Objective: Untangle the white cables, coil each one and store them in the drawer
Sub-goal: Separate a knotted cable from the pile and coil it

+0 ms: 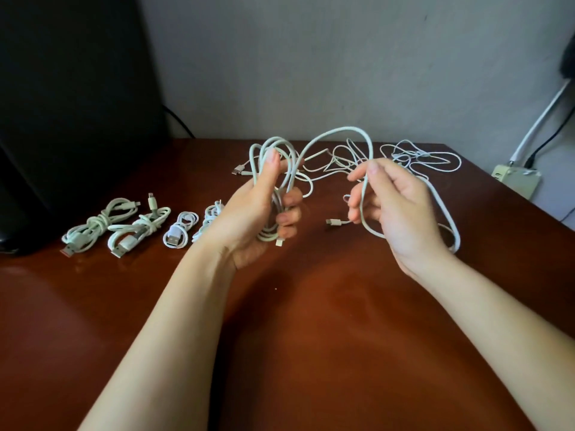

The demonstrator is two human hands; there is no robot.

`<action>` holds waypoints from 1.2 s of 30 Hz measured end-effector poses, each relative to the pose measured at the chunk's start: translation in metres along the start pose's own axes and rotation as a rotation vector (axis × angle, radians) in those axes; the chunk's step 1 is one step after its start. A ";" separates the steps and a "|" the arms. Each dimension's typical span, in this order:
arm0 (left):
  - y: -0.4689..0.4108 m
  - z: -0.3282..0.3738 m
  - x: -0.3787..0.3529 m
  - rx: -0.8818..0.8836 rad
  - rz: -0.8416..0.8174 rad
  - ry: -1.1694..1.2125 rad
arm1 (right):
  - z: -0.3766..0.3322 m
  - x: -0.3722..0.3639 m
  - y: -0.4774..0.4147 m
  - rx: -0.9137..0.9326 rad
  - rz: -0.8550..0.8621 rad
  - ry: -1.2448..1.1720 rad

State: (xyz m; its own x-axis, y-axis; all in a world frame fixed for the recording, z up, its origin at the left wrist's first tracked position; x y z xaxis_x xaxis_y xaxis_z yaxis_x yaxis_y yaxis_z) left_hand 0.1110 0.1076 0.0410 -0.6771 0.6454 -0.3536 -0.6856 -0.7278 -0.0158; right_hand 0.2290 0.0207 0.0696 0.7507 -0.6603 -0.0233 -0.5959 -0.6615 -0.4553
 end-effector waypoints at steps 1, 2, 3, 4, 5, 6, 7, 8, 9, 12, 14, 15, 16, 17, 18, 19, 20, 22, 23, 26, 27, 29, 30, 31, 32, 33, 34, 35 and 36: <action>0.000 -0.001 0.000 0.005 0.021 -0.001 | -0.001 0.000 0.001 0.013 0.001 0.010; 0.000 -0.003 0.000 0.009 0.041 -0.004 | -0.003 -0.001 0.002 0.024 -0.005 0.017; -0.001 -0.004 -0.001 0.012 0.060 -0.010 | -0.004 -0.003 0.004 0.035 -0.017 0.023; -0.001 -0.006 -0.002 0.017 0.075 -0.020 | -0.005 -0.005 0.006 0.046 -0.033 0.030; -0.001 -0.007 -0.002 0.023 0.087 -0.032 | -0.005 -0.007 0.008 0.059 -0.050 0.043; -0.001 -0.008 -0.003 0.035 0.092 -0.040 | -0.006 -0.010 0.010 0.076 -0.068 0.063; -0.001 -0.010 -0.003 0.051 0.094 -0.039 | -0.006 -0.013 0.013 0.097 -0.086 0.090; -0.001 -0.011 -0.003 0.066 0.090 -0.028 | -0.005 -0.016 0.015 0.120 -0.104 0.119; 0.000 -0.011 -0.004 0.079 0.081 -0.010 | -0.005 -0.018 0.016 0.138 -0.119 0.148; 0.000 -0.012 -0.001 0.086 0.084 0.035 | -0.002 -0.024 0.021 0.178 -0.159 0.233; -0.001 -0.012 0.000 0.085 0.089 0.066 | -0.002 -0.027 0.025 0.208 -0.187 0.270; -0.001 -0.013 0.000 0.084 0.088 0.077 | -0.002 -0.028 0.026 0.221 -0.199 0.289; -0.001 -0.013 -0.001 0.082 0.089 0.084 | -0.002 -0.030 0.027 0.232 -0.212 0.307; 0.000 -0.013 -0.002 0.080 0.090 0.085 | -0.002 -0.031 0.029 0.240 -0.230 0.323; 0.000 -0.013 -0.003 0.078 0.095 0.079 | -0.001 -0.034 0.031 0.247 -0.255 0.336; 0.000 -0.013 -0.003 0.075 0.103 0.063 | -0.001 -0.037 0.033 0.256 -0.287 0.351; -0.001 -0.015 -0.003 0.069 0.119 0.030 | -0.001 -0.040 0.036 0.266 -0.323 0.371; -0.005 -0.018 0.001 0.045 0.174 -0.076 | 0.000 -0.044 0.040 0.281 -0.384 0.417; -0.006 -0.019 0.002 0.030 0.193 -0.134 | 0.000 -0.046 0.042 0.290 -0.399 0.436; -0.006 -0.020 -0.001 -0.004 0.175 -0.232 | -0.001 -0.046 0.043 0.331 -0.375 0.467; -0.004 -0.019 -0.005 0.000 0.152 -0.224 | -0.002 -0.045 0.042 0.336 -0.357 0.468; -0.003 -0.018 -0.009 0.005 0.112 -0.230 | -0.002 -0.043 0.040 0.330 -0.318 0.467; -0.002 -0.016 -0.011 -0.003 0.084 -0.233 | -0.002 -0.042 0.039 0.321 -0.305 0.468; -0.002 -0.016 -0.014 -0.015 0.050 -0.214 | -0.001 -0.042 0.039 0.310 -0.298 0.470; -0.001 -0.015 -0.018 -0.030 0.010 -0.183 | 0.000 -0.042 0.038 0.300 -0.296 0.473; -0.001 -0.014 -0.019 -0.038 -0.017 -0.168 | 0.001 -0.042 0.037 0.291 -0.295 0.479; 0.002 -0.013 -0.022 -0.033 -0.028 -0.169 | 0.002 -0.041 0.037 0.280 -0.294 0.487; 0.003 -0.012 -0.022 -0.028 -0.031 -0.174 | 0.003 -0.041 0.036 0.269 -0.292 0.492; 0.003 -0.013 -0.023 -0.025 -0.029 -0.172 | 0.003 -0.041 0.036 0.257 -0.290 0.493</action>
State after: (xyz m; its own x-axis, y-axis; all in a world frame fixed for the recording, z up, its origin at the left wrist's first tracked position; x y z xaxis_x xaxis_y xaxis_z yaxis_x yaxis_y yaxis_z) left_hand 0.1281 0.0875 0.0375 -0.6941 0.6950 -0.1876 -0.7003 -0.7123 -0.0479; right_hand 0.1781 0.0250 0.0512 0.6149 -0.5941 0.5187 -0.2542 -0.7719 -0.5827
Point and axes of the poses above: each hand's wrist, its own y-axis away from the middle knuckle, its own x-axis out of the back of the hand, z = x × y, the point moved 8 cm from there along -y, towards the middle knuckle, and after that the axes turned 8 degrees about z, right-handed, at the moved point
